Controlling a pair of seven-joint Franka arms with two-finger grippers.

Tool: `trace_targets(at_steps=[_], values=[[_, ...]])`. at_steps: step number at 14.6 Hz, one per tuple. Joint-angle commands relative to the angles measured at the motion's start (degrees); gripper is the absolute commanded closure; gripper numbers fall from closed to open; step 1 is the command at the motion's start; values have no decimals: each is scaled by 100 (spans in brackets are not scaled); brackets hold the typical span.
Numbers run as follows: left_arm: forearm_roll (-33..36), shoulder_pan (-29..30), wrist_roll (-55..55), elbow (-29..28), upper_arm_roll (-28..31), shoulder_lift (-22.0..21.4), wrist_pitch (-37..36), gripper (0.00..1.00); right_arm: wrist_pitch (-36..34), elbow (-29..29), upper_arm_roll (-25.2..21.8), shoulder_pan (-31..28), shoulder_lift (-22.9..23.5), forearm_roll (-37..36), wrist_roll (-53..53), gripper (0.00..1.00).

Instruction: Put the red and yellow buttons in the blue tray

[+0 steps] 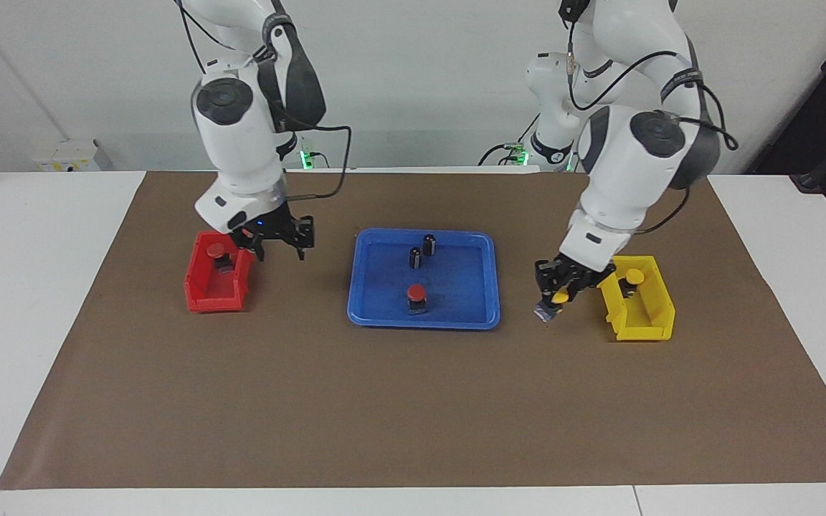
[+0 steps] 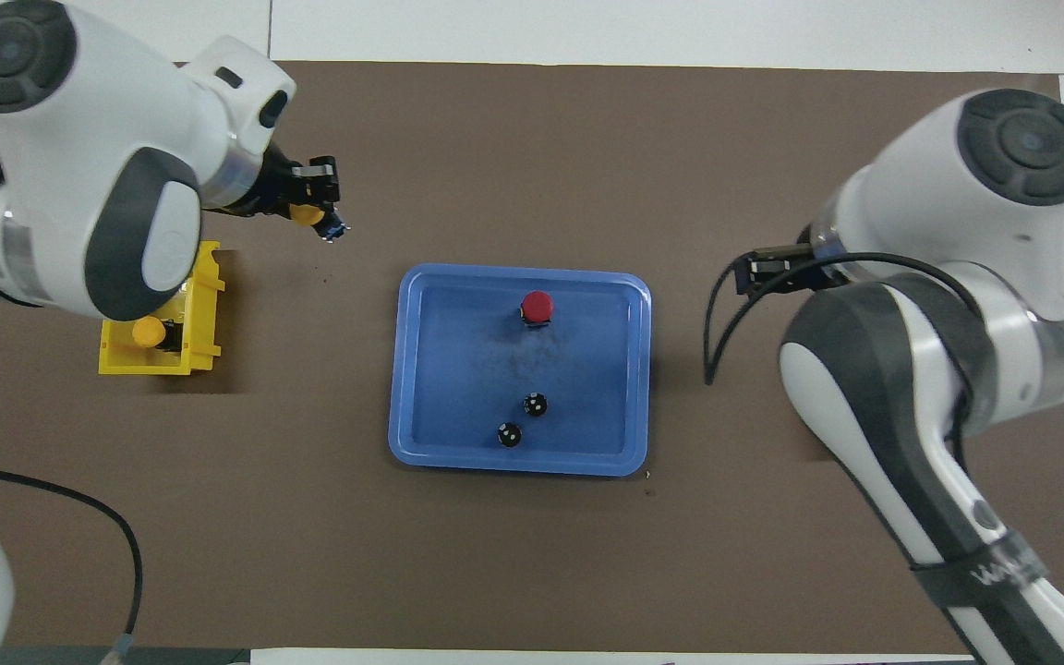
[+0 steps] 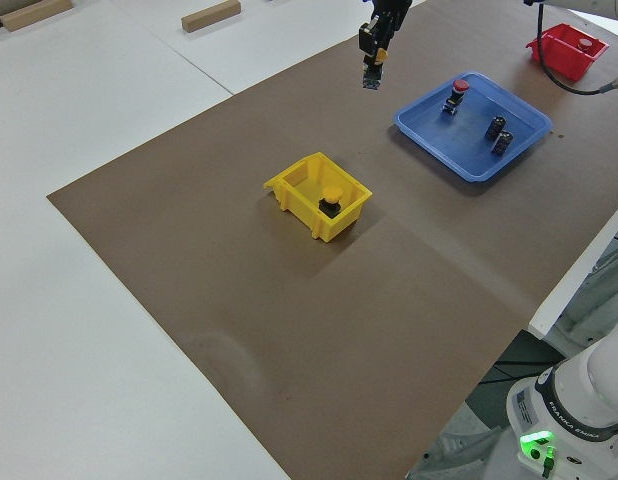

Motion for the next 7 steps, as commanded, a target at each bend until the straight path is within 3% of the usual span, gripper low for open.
trace_targets(at_steps=[1, 3, 7], values=[[-121, -497, -614, 287, 126, 475, 376, 99, 659, -1529, 78, -629, -927, 67, -935, 23], [-130, -743, -790, 296, 126, 642, 430, 99, 1046, -2004, 78, -1070, -1111, 67, -1534, 24], [-112, -1096, -1143, 95, 117, 731, 439, 99, 1222, -2252, 78, -1484, -1060, 76, -1774, 25]])
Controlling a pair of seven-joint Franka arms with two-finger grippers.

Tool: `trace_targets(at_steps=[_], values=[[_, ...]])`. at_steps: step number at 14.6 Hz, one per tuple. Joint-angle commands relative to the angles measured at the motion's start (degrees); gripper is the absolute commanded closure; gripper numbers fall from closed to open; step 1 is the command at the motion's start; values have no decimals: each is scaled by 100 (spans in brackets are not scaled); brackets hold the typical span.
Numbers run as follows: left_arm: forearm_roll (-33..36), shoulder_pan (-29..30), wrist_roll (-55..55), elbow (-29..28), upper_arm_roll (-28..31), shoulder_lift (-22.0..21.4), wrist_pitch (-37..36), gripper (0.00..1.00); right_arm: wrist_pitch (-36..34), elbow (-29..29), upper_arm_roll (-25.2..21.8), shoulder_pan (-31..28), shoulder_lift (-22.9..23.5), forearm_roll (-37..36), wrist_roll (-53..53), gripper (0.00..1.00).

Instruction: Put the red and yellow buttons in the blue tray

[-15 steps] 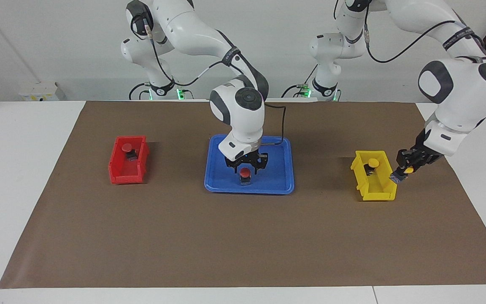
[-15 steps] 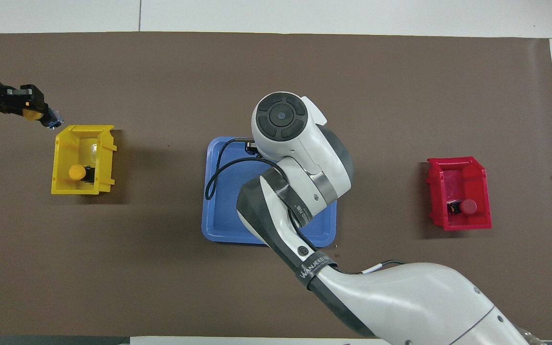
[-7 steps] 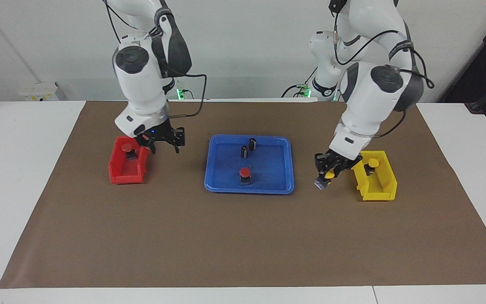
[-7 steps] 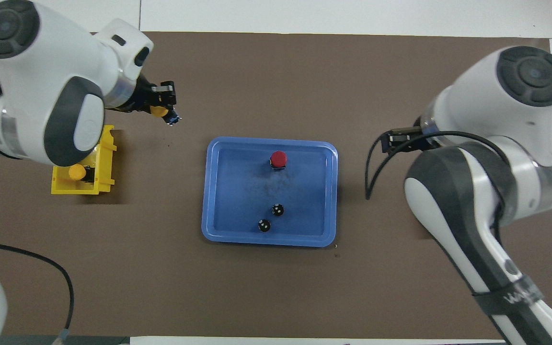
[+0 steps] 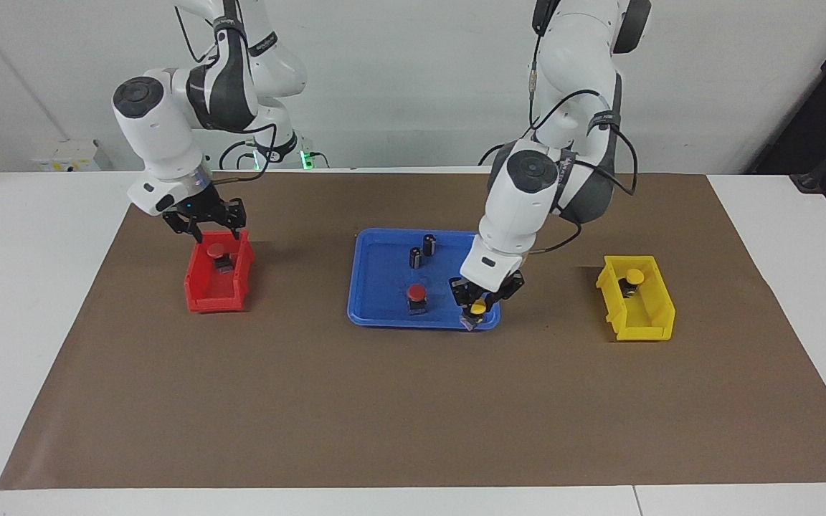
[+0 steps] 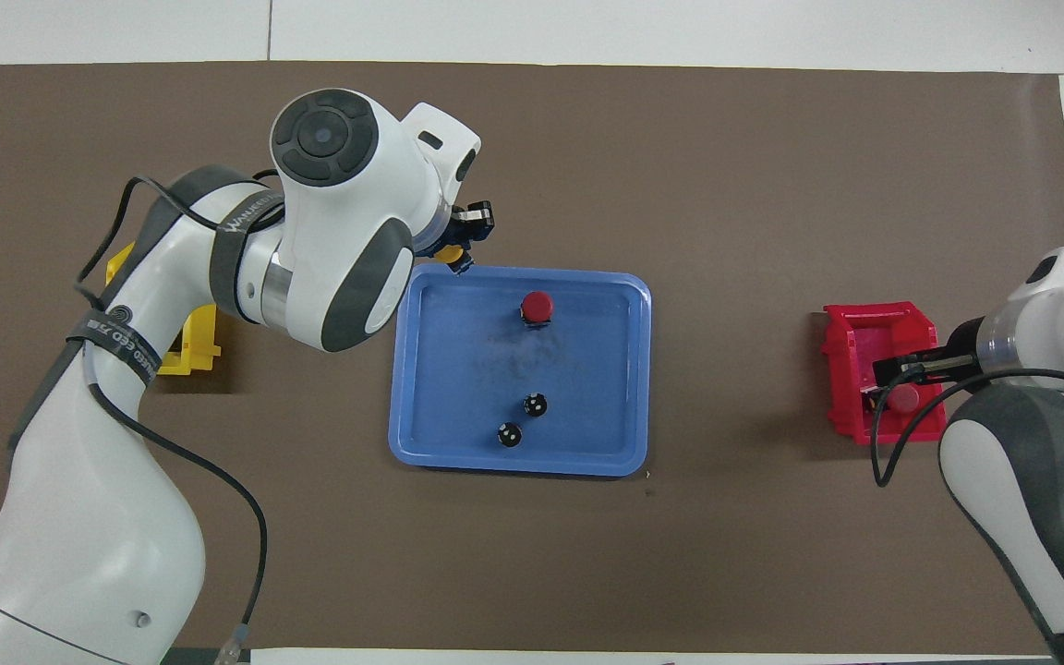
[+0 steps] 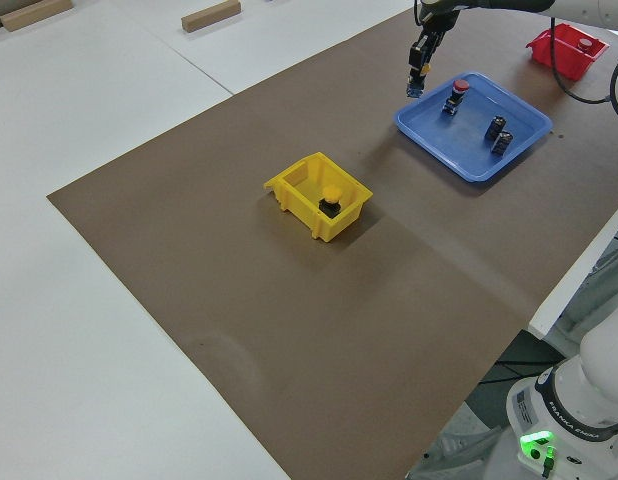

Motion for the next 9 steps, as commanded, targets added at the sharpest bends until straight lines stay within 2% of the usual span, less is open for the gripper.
trace_targets(at_steps=[1, 3, 9], values=[[-111, -206, -102, -55, 119, 25, -14, 99, 324, -337, 80, -137, -54, 76, -138, 26], [-111, -241, -207, -196, 110, -1, -14, 99, 702, -592, 71, -155, -36, 76, -208, 27], [-102, -365, -260, -478, 110, -54, 4, 99, 1196, -874, 71, -348, 60, 76, -787, 31]])
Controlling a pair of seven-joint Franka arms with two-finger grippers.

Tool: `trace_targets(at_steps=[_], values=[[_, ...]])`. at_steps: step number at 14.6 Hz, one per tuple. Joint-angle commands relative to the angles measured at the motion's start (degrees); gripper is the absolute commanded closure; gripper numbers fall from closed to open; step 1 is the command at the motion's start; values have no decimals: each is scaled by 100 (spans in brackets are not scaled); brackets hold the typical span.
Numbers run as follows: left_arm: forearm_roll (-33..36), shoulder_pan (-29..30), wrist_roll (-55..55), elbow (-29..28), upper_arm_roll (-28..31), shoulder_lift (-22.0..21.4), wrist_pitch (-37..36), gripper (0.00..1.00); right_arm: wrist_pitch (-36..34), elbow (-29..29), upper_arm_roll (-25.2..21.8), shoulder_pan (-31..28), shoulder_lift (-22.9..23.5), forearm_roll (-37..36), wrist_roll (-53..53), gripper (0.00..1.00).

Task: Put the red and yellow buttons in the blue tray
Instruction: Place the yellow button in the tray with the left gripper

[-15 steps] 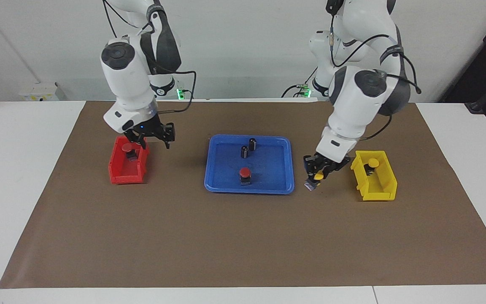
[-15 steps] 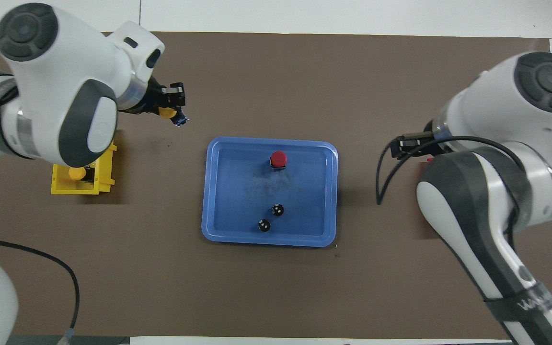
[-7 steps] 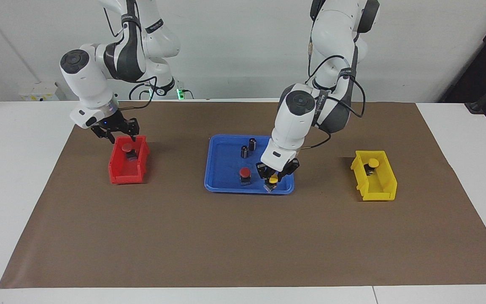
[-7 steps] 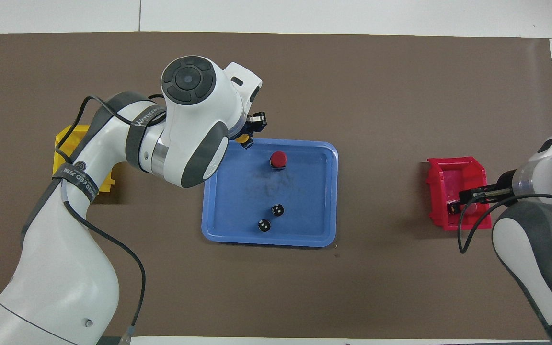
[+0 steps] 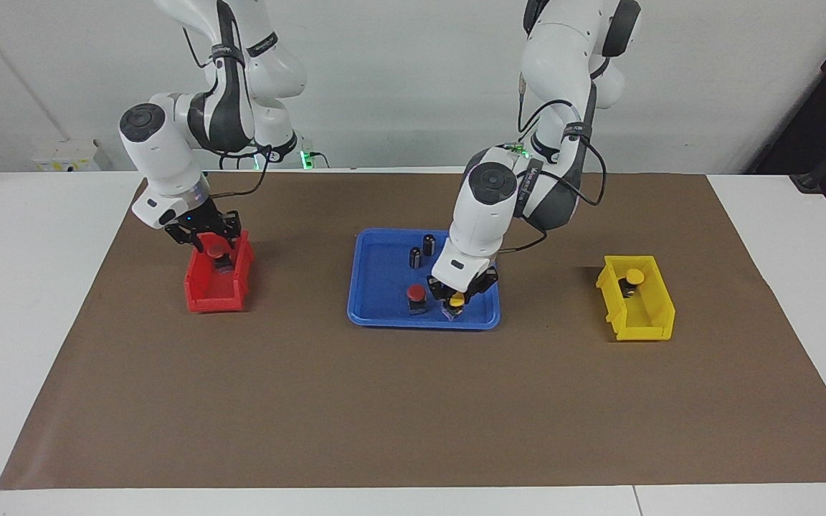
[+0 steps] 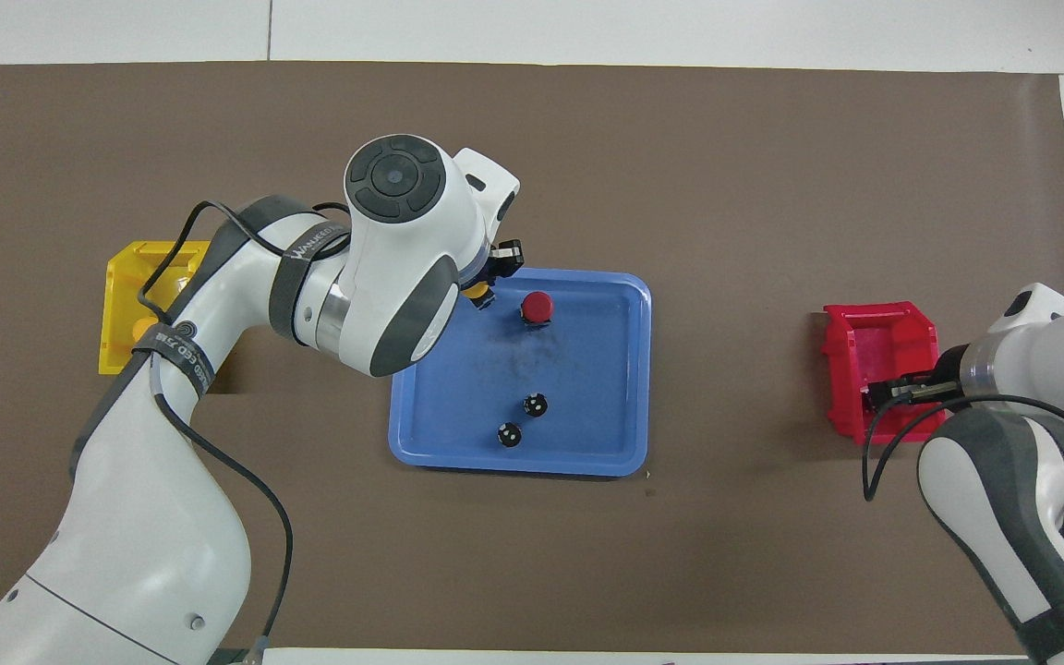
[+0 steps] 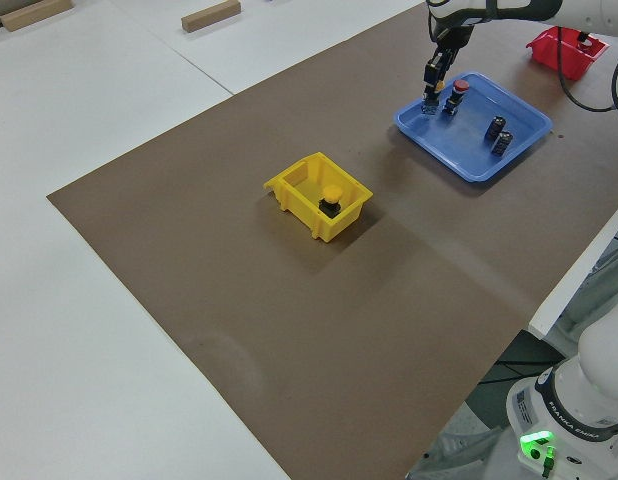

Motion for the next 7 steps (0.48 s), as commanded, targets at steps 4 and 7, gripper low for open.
trace_targets(at_steps=[4, 7], values=[[-102, -152, -180, -323, 98, -120, 392, 90, 236, -154, 62, -267, 43, 76, -380, 33], [-111, -144, -198, -439, 89, -182, 552, 16, 236, -224, 62, -249, 26, 76, -380, 34]])
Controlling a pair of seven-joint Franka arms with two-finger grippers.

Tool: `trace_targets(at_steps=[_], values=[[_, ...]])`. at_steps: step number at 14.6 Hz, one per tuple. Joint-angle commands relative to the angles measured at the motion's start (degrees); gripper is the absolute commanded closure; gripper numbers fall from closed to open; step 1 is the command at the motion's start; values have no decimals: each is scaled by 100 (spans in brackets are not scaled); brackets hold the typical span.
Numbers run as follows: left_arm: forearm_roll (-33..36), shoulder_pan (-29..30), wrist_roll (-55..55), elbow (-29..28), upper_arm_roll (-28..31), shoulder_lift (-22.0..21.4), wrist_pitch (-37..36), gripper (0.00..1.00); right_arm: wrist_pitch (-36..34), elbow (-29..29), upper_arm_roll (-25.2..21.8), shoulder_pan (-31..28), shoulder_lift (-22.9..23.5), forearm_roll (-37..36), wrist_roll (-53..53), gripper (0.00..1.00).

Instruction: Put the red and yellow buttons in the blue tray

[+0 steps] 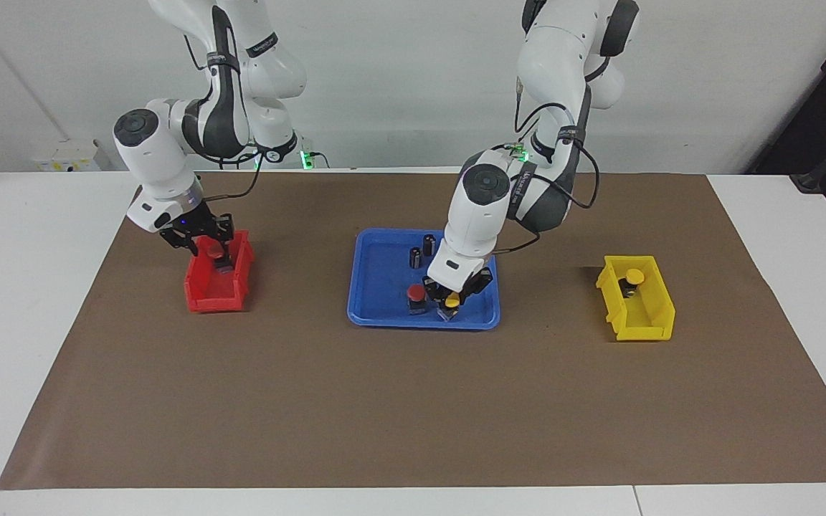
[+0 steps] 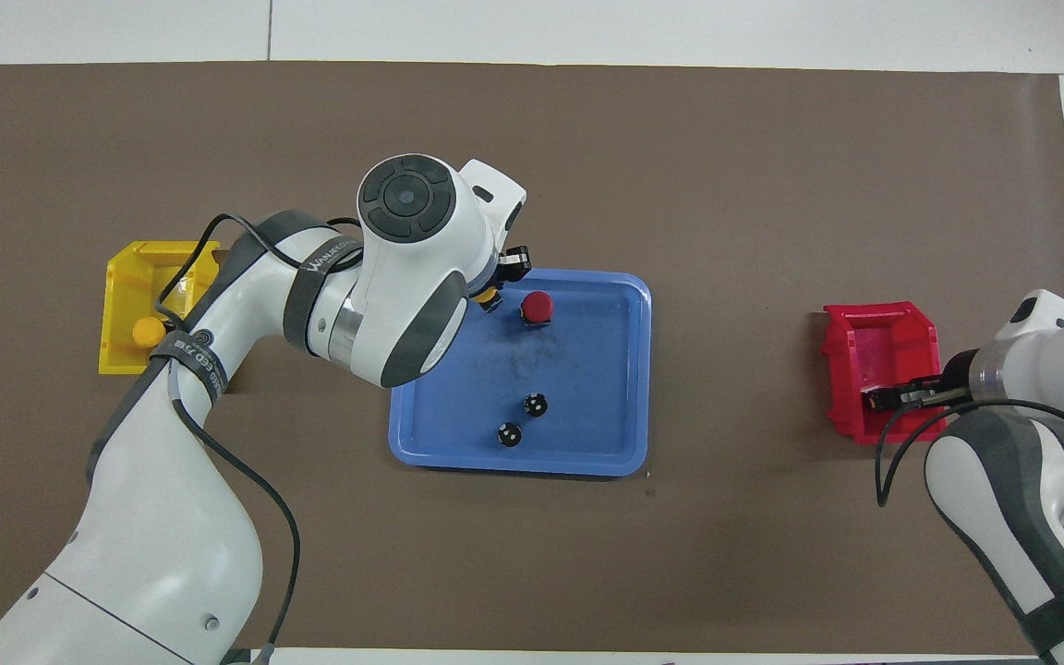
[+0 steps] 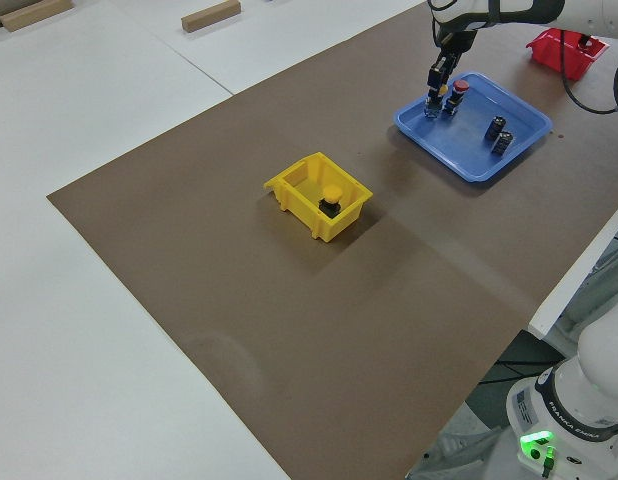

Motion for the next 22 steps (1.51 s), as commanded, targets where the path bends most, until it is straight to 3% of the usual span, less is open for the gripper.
trace_targets(at_steps=[1, 4, 6, 11, 16, 19, 22], values=[[-110, -96, -60, -224, 97, -187, 93, 14, 108, -125, 49, -59, -41, 76, -114, 34], [-110, -52, 19, -171, 115, -485, -388, 1, 108, -169, 49, -59, -58, 76, -122, 34], [-84, 70, 133, -136, 176, -871, -907, 0, 108, -213, 57, -59, -76, 76, -140, 34], [83, 1632, 2809, -118, 291, -1400, -2086, 0, 117, -274, 49, -59, -111, 76, -175, 37], [224, 2812, 4288, -319, 290, -1391, -1491, 0, 125, -310, 49, -68, -111, 76, -193, 41], [232, 3094, 4449, -1283, 291, -1698, -491, 1, 125, -336, 49, -59, -120, 76, -175, 45], [232, 3296, 4623, -1866, 291, -1918, -197, 28, 134, -389, 49, -68, -138, 76, -193, 49]])
